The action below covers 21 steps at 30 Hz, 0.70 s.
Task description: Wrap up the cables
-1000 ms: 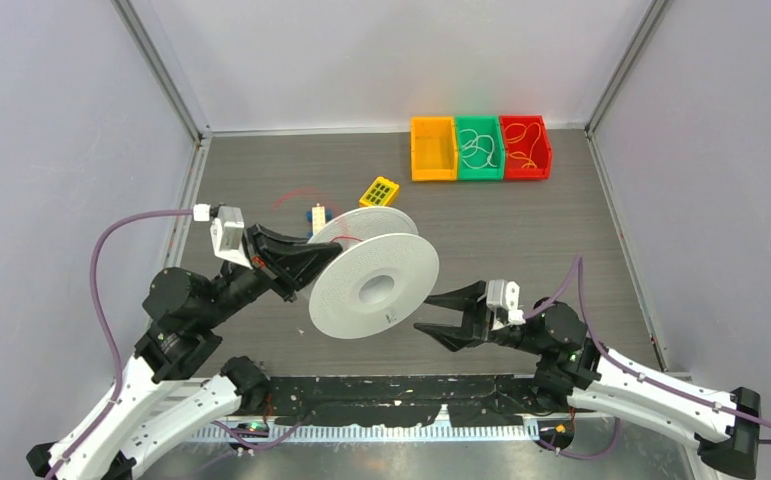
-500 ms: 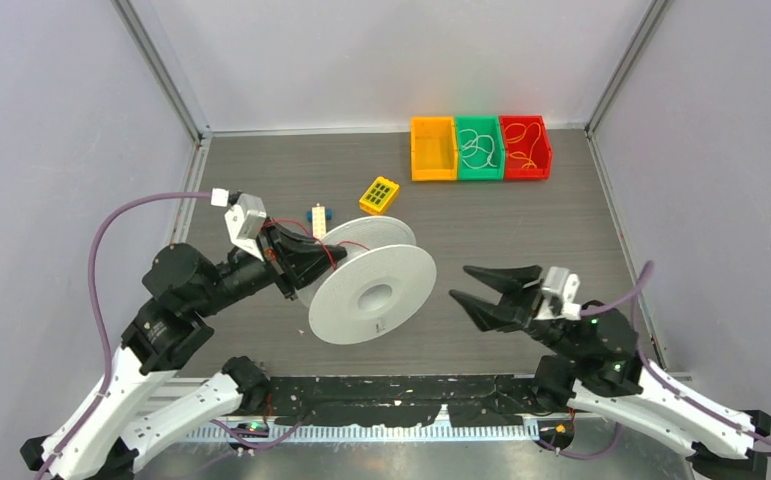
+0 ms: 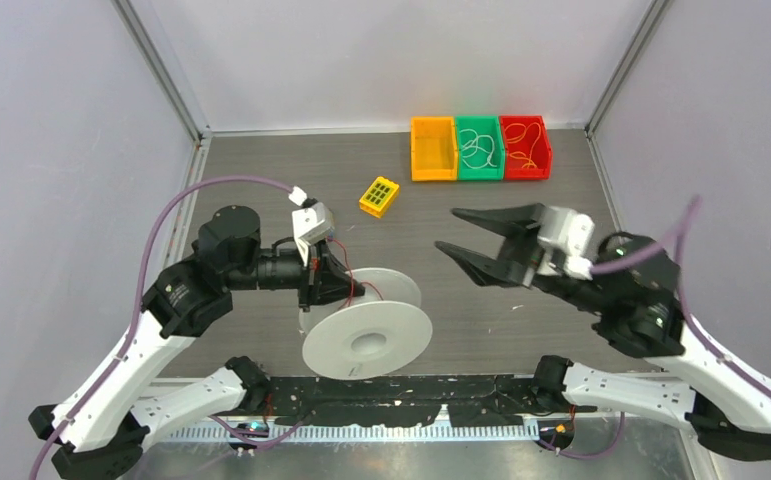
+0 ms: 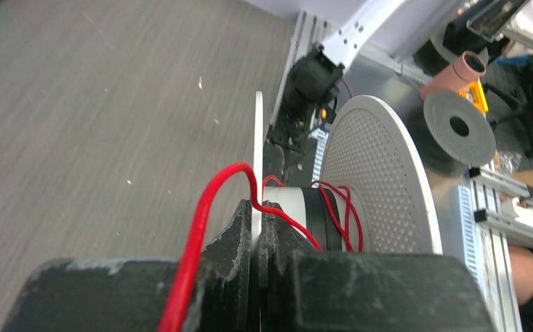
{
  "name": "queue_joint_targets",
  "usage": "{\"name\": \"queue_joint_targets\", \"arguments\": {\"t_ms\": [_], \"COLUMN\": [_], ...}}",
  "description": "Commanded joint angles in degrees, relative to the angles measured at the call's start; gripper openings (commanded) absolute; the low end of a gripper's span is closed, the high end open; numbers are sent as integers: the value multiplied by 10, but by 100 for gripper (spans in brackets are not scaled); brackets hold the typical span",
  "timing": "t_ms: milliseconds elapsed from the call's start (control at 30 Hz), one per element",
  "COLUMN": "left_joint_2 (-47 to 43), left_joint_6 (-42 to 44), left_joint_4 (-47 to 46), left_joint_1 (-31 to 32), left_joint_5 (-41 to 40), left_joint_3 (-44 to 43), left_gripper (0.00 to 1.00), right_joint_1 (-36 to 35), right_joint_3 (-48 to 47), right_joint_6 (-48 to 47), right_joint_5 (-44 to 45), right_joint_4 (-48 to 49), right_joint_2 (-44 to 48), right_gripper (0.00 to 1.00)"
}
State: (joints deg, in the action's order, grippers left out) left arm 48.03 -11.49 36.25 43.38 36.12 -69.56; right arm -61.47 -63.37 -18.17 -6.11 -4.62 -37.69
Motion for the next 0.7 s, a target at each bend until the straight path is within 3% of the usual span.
{"name": "queue_joint_targets", "arguments": {"t_ms": [0,200,400,667], "left_joint_2": [-3,-2,-2,3], "left_joint_6": [36,50,45,36], "left_joint_4": [33,38,27,11], "left_joint_1": [-2,-2,-2,-2], "left_joint_5": [54,68,75,74], "left_joint_3": [-14,-5,6,14], "left_gripper": [0,0,0,0], "right_joint_1": [-3,-3,-3,-3], "right_joint_3": [-119,-94,-96,-90], "right_joint_6": [58,163,224,259], "right_joint_5": [-24,-110,-125,-138], "right_joint_4": [-89,3,39,87], "right_joint_2": [-127,-191,-243,-273], "right_gripper": [54,53,49,52]}}
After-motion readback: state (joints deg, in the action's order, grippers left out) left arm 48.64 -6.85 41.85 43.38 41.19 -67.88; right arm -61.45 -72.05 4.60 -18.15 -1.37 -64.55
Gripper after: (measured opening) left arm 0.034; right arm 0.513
